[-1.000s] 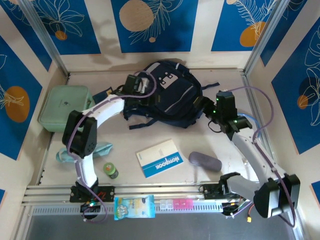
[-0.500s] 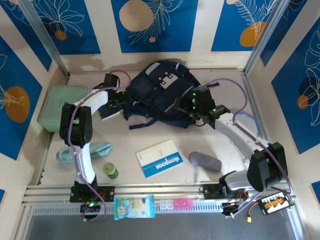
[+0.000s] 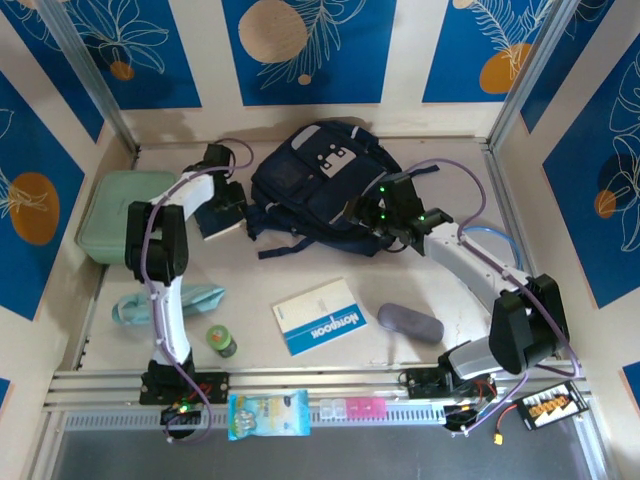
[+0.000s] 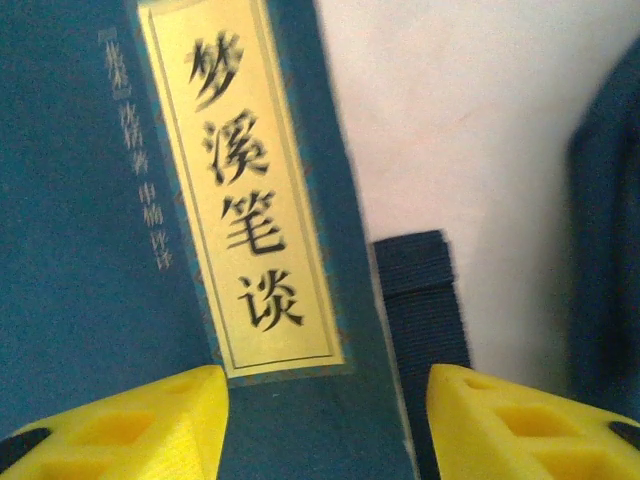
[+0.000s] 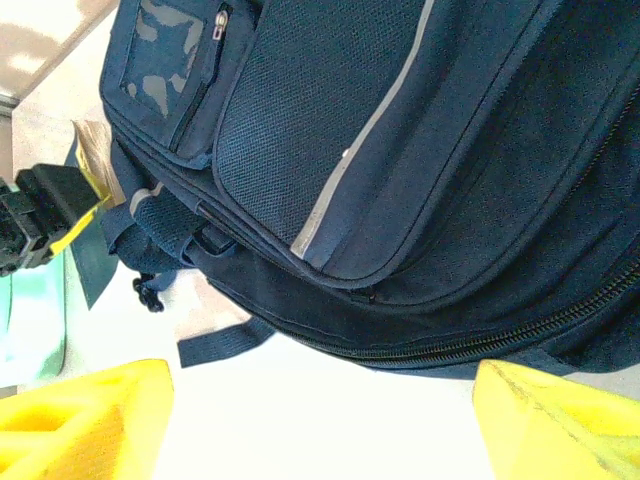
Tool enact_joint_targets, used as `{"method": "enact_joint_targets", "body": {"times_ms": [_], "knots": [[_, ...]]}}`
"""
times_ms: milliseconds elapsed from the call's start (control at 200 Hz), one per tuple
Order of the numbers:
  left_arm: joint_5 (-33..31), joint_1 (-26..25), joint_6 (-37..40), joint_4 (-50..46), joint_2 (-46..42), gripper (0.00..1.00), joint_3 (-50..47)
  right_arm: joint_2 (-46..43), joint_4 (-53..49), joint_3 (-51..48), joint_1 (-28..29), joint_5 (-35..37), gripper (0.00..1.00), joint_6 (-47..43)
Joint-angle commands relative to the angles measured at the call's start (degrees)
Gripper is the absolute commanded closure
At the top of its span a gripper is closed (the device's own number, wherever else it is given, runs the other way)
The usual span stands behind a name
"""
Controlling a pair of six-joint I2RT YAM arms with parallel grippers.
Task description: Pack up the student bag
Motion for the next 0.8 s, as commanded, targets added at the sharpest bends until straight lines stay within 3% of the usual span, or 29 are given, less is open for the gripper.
{"method": "enact_joint_targets", "body": {"times_ms": [0,215,510,790], "knots": [[-1.94,0.63,0.56,-3.69,0.93,0.52,-0.50,1.10,0.00,2.35,0.36,-1.75,0.21,0.33],[3.42,0.68,0.78,-3.45,-2.91,0.54,-8.30,1.60,0.57,2.72,0.52,-2.42,0.21,0.33],[15.00,0.19,-8.29,3.99,-16.34,0.52,-29.76,4.58,2.12,4.25,0.80,-4.95,0.21,0.03],[22.20,-4.99,-11.49,5.46,-23.96,0.52,-37.41,8.69,3.12,7.23,4.10,-5.77,0.23,-0.97]]}}
